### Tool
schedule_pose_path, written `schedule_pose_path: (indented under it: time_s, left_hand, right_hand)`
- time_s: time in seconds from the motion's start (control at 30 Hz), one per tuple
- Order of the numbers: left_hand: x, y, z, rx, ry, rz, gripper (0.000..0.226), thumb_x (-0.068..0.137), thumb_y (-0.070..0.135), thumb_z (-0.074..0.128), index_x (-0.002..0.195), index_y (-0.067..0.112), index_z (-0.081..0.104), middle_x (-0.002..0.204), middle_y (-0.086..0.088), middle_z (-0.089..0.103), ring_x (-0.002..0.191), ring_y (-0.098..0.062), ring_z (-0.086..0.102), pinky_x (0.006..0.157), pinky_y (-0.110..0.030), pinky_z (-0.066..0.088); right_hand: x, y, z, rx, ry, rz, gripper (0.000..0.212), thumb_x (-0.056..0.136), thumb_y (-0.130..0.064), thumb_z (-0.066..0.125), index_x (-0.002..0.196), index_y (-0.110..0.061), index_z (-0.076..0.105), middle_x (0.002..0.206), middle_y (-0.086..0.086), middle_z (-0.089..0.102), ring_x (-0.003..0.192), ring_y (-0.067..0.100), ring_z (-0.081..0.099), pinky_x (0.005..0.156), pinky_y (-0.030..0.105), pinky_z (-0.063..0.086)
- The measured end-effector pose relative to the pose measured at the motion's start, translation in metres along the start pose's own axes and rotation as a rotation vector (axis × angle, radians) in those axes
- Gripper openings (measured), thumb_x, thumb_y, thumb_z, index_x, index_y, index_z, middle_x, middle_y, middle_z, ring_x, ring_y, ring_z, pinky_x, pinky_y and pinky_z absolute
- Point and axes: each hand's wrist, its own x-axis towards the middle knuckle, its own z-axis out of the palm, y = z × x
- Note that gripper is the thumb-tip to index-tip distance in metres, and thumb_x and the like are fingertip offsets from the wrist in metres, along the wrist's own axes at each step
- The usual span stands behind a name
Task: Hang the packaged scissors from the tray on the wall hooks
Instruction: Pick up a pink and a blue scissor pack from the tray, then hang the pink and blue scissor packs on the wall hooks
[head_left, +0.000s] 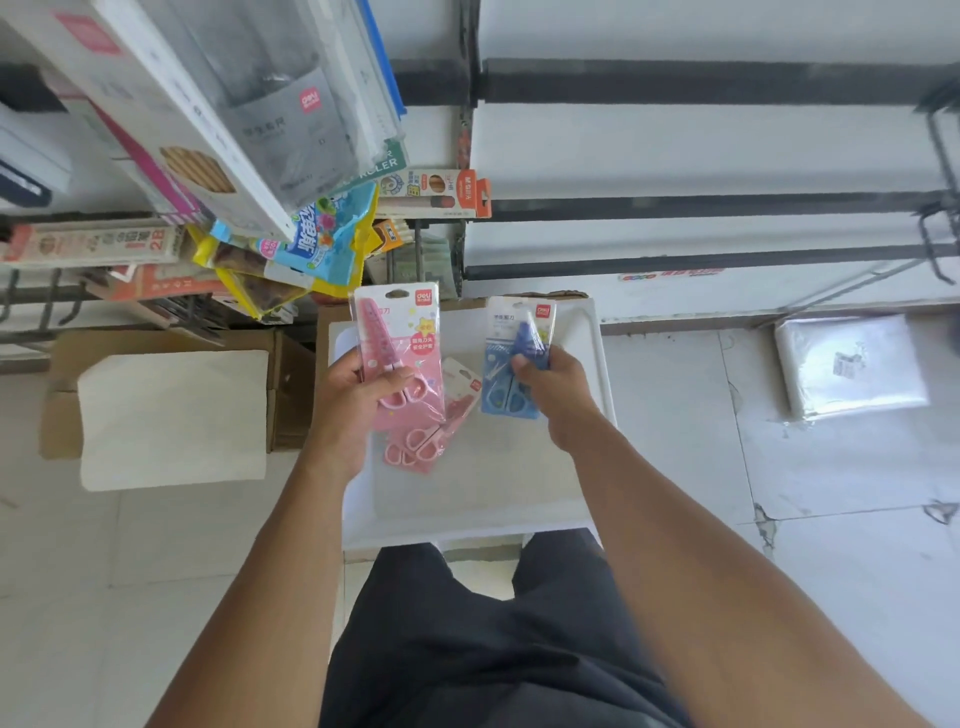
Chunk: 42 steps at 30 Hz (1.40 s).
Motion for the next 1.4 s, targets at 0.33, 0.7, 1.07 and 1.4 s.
schedule_pose_path:
  time_s: [0.33, 0.7, 1.07, 1.4]
  left_hand:
    - [-0.035, 0.063, 0.0, -0.068, -0.085, 0.151, 0.033, 0.071, 0.009, 0.077, 0.102, 0.021, 0.076, 0.1, -0.007, 0.078, 0.092, -0.028, 0.073, 0.077, -0.037, 0.057]
    - [-0.126, 0.129, 0.062, -0.092, -0.085, 0.385, 0.023, 0.074, 0.011, 0.075, 0.094, 0.022, 0.079, 0.094, -0.002, 0.08, 0.092, -0.032, 0.069, 0.097, -0.059, 0.048]
    - [-0.22, 0.17, 0.171, -0.085, 0.0, 0.572, 0.023, 0.084, 0.003, 0.07, 0.095, 0.022, 0.077, 0.095, -0.001, 0.08, 0.093, -0.029, 0.075, 0.085, -0.046, 0.057]
    - [-0.255, 0.263, 0.205, -0.089, 0.0, 0.787, 0.033, 0.085, 0.001, 0.071, 0.116, 0.012, 0.068, 0.105, -0.005, 0.079, 0.098, -0.027, 0.075, 0.075, -0.036, 0.059]
  right_hand:
    - [-0.072, -0.055, -0.022, 0.124, -0.105, -0.209, 0.022, 0.096, -0.004, 0.064, 0.117, -0.002, 0.064, 0.102, 0.009, 0.076, 0.085, 0.02, 0.077, 0.074, 0.033, 0.06]
    - [-0.16, -0.118, -0.088, 0.174, -0.257, -0.504, 0.028, 0.095, -0.002, 0.063, 0.122, 0.006, 0.061, 0.112, 0.019, 0.073, 0.09, 0.025, 0.076, 0.077, 0.034, 0.06]
    - [-0.218, -0.182, -0.198, 0.198, -0.409, -0.691, 0.03, 0.096, -0.005, 0.064, 0.124, 0.003, 0.059, 0.109, 0.014, 0.075, 0.09, 0.026, 0.076, 0.074, 0.038, 0.062]
    - [-0.25, -0.272, -0.227, 0.211, -0.397, -0.879, 0.033, 0.094, -0.01, 0.068, 0.124, 0.0, 0.06, 0.113, 0.015, 0.075, 0.098, 0.033, 0.075, 0.085, 0.051, 0.06]
